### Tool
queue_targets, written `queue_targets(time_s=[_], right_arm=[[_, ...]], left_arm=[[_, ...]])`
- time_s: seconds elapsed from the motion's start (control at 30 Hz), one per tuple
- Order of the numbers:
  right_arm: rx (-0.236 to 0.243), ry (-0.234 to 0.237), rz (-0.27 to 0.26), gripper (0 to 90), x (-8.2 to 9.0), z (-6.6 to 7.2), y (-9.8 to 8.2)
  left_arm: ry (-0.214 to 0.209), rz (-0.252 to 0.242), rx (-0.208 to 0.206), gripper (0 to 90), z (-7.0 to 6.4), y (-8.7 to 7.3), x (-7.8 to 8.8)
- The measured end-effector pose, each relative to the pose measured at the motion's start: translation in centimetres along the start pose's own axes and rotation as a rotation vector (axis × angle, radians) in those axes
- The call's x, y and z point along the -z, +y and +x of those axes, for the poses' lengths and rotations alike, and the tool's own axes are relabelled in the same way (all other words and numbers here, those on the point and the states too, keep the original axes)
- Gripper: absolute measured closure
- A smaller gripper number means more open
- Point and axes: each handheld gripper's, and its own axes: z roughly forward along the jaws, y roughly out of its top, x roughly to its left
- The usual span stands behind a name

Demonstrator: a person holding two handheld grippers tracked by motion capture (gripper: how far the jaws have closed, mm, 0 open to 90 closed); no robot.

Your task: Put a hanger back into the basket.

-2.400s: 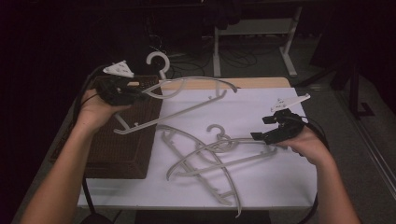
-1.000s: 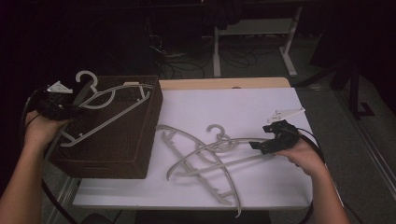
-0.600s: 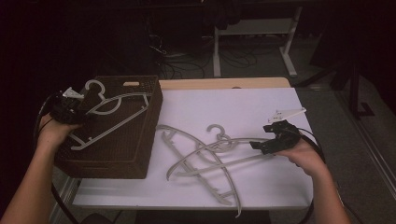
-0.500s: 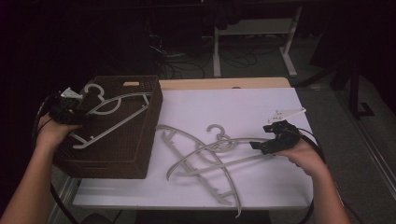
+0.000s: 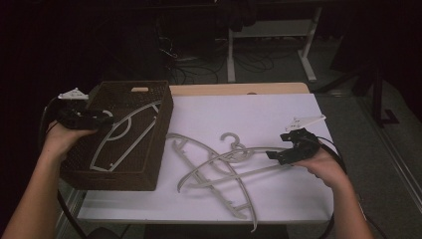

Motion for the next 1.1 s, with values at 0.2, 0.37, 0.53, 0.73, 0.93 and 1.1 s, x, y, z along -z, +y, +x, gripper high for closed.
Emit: queue_targets(time_s=[0.2, 0.37, 0.53, 0.73, 0.93, 1.1], right_arm=[[0.004, 0.001, 0.003, 14.3, -0.1, 0.2, 0.0], [0.007, 0.001, 0.009, 14.3, -0.2, 0.3, 0.0], [0.007, 0.000, 0.007, 14.4, -0.1, 0.2, 0.0], [0.001, 0.001, 0.009, 14.5, -0.1, 0.3, -0.1], [-0.004, 0.002, 0.013, 14.7, -0.2, 0.4, -0.4], [-0.002, 0.006, 0.015, 14.7, -0.2, 0.5, -0.4]], left_arm=[[-0.092, -0.044, -0.022, 31.8, -2.7, 1.3, -0.7], [-0.166, -0.084, -0.036, 28.0, -5.2, 2.4, -1.4], [-0.244, -0.109, -0.058, 26.0, -8.1, 3.6, -2.4], [-0.336, -0.127, -0.088, 25.5, -11.9, 5.1, -3.6], [-0.413, -0.129, -0.125, 25.4, -16.1, 6.2, -5.4], [-0.461, -0.126, -0.134, 24.6, -18.7, 6.4, -7.3]])
